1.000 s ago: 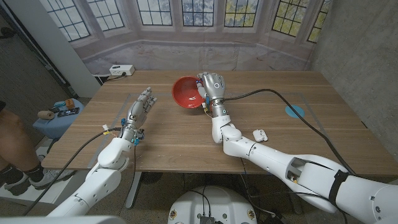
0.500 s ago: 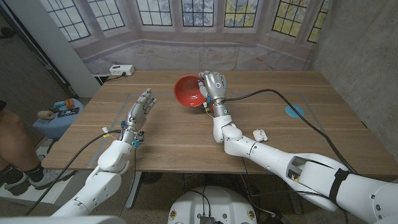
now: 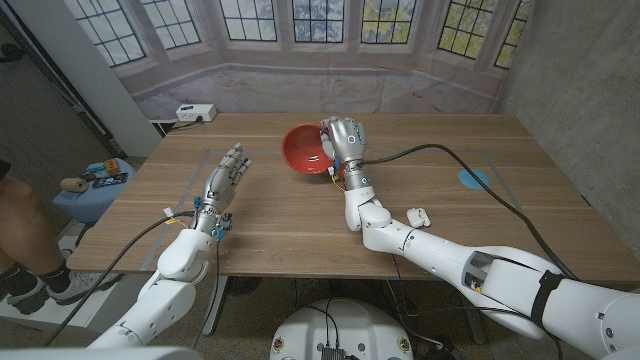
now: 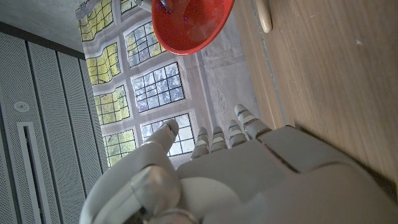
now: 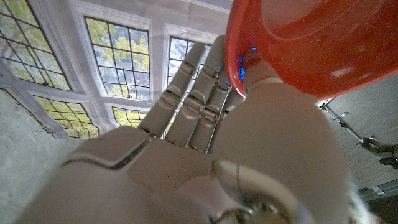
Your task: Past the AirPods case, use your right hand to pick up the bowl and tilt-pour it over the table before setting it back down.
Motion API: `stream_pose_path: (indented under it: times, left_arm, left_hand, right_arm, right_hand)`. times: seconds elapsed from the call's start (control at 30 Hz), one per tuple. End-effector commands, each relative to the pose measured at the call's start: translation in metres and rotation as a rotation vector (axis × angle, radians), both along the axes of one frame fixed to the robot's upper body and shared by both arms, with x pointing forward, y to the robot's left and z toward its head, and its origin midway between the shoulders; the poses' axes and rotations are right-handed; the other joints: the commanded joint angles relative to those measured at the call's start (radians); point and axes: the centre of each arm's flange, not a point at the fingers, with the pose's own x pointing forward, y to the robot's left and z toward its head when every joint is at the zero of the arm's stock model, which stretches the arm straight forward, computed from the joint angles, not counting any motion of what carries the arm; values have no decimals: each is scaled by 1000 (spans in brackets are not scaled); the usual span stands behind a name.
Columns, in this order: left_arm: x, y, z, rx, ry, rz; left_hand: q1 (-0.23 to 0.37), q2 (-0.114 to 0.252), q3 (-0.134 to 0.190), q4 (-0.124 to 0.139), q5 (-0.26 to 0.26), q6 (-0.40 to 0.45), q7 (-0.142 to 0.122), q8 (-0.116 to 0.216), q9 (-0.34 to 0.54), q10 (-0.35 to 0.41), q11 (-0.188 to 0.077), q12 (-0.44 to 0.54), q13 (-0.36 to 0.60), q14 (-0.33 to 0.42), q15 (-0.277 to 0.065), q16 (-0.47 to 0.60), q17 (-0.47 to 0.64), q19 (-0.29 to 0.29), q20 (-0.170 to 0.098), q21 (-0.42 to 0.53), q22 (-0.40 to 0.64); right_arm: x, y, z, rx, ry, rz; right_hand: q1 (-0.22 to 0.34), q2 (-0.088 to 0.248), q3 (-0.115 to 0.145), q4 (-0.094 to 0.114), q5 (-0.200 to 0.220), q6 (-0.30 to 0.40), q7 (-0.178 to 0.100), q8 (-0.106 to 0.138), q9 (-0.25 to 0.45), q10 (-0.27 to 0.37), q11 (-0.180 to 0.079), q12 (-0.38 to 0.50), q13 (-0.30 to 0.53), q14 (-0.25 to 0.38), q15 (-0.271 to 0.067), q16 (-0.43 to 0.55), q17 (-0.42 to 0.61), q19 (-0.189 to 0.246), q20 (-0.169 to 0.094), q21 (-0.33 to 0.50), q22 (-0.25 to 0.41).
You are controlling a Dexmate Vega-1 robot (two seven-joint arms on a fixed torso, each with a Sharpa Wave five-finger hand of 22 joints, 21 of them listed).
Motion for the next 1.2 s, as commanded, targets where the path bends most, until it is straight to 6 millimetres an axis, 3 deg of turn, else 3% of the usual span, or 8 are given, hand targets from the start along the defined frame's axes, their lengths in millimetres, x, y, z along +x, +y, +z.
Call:
stream_pose_path:
  times: [0.03, 1.2]
  left_arm:
    - [-1, 1, -5, -16, 0, -3]
    - [15, -1, 3, -18, -3, -41]
  left_hand:
    - [-258, -243, 9, 3, 8, 9, -2, 2, 2, 4, -2, 0, 4, 7, 1, 1, 0, 4, 5, 1, 3]
    - [-256, -243, 14, 0, 8, 8, -1, 1, 2, 5, -2, 0, 4, 7, 1, 1, 0, 4, 6, 1, 3]
  right_arm:
    - [0, -3, -3, 3, 24, 19]
    - [-14, -4, -12, 17, 194, 89]
  right_hand:
    - [1, 11, -2, -1, 6, 4, -3, 6, 5, 3, -7, 2, 5, 1, -19, -4, 4, -2, -27, 9, 2]
    - [4, 7, -5, -5, 9, 9, 3, 12, 6, 13, 0, -1, 9, 9, -19, -29, 21, -7, -27, 24, 0]
